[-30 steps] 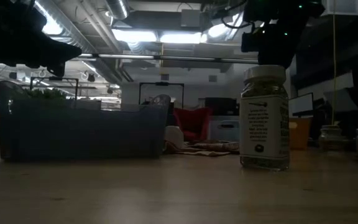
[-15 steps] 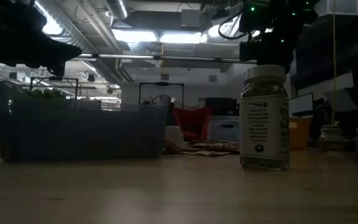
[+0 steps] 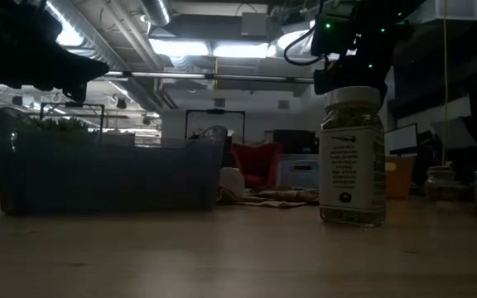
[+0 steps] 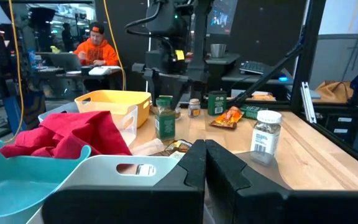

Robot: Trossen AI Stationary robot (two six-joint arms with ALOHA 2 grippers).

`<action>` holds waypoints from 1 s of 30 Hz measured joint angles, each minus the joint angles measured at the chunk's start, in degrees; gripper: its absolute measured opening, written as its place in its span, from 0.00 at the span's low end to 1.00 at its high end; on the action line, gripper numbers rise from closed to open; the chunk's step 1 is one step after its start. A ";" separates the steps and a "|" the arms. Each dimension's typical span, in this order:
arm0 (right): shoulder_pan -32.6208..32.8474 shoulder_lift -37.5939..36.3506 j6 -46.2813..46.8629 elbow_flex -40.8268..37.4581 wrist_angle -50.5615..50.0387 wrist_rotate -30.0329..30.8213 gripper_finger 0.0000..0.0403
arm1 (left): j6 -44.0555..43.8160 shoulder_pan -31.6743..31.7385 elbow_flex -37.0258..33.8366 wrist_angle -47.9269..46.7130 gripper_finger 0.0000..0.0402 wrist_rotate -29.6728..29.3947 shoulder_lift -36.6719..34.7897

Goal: Sort spices by type
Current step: Put the green seasoning bottle into the green bin

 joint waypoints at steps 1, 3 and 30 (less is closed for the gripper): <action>0.00 0.00 -0.05 0.00 0.01 0.00 0.52 | 0.01 0.00 0.00 0.00 0.00 0.00 0.01; 0.00 0.00 -0.96 -0.02 0.33 -0.02 0.52 | 0.01 0.00 0.00 0.00 0.00 -0.01 -0.01; -2.94 4.08 -25.14 21.07 27.35 1.01 0.54 | 1.74 0.00 -0.02 0.02 0.00 -0.01 0.01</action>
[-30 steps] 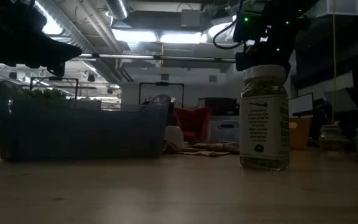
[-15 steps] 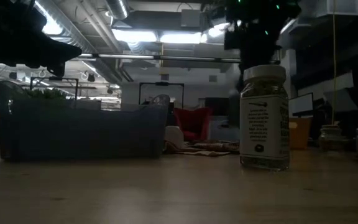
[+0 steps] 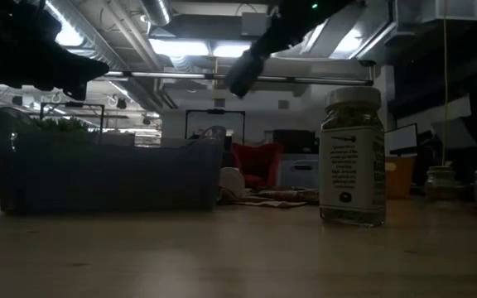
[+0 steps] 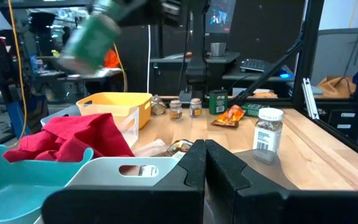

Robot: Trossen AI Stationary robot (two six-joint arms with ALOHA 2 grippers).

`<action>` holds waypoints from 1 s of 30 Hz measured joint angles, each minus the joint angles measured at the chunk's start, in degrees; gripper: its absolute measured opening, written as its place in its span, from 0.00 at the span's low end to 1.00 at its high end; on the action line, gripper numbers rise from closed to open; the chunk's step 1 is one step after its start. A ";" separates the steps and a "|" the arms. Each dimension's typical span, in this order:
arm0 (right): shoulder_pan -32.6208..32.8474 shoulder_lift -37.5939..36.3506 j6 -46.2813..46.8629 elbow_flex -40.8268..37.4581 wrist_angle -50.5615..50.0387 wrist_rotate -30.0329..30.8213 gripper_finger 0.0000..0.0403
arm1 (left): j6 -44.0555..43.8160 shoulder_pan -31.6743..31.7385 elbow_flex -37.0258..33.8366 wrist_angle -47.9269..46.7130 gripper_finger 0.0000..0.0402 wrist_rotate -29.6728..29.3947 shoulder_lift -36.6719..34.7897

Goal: Sort spices by type
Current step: Put the green seasoning bottle into the green bin

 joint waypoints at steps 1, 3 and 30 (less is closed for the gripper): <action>-0.73 1.16 -0.44 0.69 1.03 -0.01 0.54 | -0.02 -0.02 0.02 0.00 0.00 0.00 -0.02; -2.33 3.88 -0.83 2.23 2.46 -0.98 0.54 | -0.12 -0.02 0.01 -0.02 0.00 0.00 0.00; -9.80 39.54 -1.20 33.92 -20.63 -12.02 0.55 | -0.20 0.00 0.02 0.02 0.00 -0.22 0.00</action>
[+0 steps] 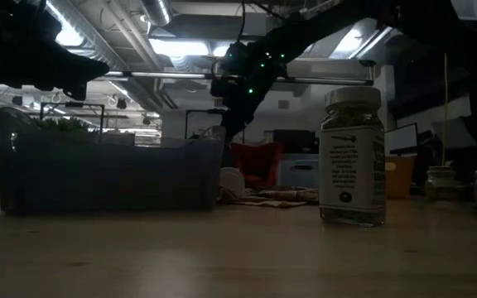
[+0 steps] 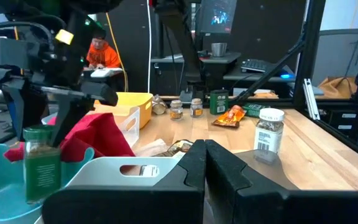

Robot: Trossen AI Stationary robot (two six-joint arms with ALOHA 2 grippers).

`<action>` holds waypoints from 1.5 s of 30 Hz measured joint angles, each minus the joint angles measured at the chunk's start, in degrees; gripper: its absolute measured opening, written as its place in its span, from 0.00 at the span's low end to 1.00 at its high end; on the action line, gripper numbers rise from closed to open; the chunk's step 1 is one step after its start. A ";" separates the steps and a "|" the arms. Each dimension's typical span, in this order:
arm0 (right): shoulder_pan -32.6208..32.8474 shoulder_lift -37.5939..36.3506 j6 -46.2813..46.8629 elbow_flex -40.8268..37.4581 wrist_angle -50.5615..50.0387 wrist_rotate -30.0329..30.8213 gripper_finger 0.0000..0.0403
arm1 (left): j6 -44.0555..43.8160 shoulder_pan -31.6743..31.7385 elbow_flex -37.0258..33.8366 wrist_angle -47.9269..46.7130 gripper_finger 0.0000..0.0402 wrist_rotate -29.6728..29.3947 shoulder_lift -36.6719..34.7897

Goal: Sort spices by type
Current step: Put the green seasoning bottle into the green bin, then put the yellow seasoning bottle into the left transparent bin

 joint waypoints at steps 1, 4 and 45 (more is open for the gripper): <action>0.00 0.09 -0.01 0.00 -0.04 0.01 0.55 | -0.01 0.00 -0.01 0.00 0.00 0.00 -0.02; 0.00 0.48 -0.03 0.01 -0.35 0.01 0.55 | 0.01 -0.02 -0.02 0.00 0.00 0.00 -0.02; 0.04 -0.15 -0.49 6.36 -2.21 3.31 0.62 | 1.04 0.00 3.53 12.17 0.00 -26.56 -0.04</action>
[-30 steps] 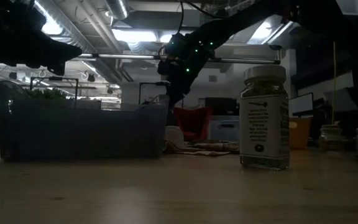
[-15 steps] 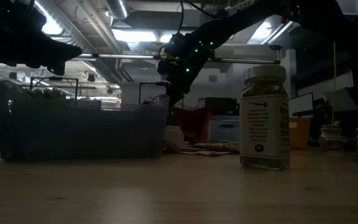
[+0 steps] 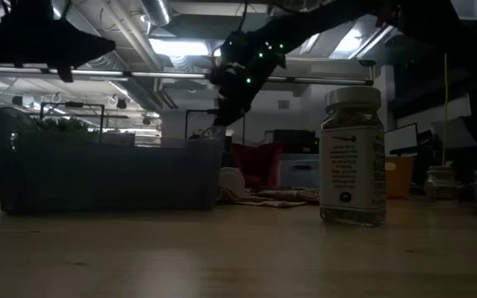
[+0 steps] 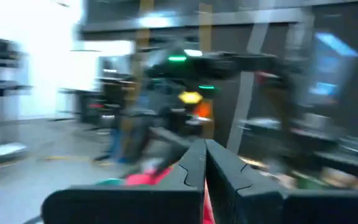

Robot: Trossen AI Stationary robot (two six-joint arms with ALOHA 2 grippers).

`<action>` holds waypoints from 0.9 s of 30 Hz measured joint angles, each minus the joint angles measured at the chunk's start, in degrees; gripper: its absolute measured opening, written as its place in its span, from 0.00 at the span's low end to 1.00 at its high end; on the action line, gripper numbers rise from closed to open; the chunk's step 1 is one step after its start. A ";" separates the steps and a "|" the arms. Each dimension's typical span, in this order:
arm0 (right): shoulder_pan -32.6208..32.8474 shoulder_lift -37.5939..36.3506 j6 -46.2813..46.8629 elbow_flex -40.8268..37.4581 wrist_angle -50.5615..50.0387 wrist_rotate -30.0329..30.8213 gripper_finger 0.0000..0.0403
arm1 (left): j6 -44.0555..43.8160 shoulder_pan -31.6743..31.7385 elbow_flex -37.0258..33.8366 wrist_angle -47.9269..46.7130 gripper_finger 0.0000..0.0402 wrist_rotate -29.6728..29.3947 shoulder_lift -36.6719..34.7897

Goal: Sort spices by type
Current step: Put the yellow seasoning bottle into the left transparent bin

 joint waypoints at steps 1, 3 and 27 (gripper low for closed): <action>0.00 0.00 0.00 1.06 0.02 0.69 0.62 | 1.09 0.00 0.69 -0.04 0.00 -2.35 0.02; 0.00 0.00 0.00 3.16 0.04 1.78 0.62 | 2.98 0.00 2.24 0.45 0.00 -5.12 0.02; 0.28 -11.67 5.12 15.79 -10.20 4.56 0.62 | 14.22 3.16 26.41 0.65 0.48 -31.29 21.50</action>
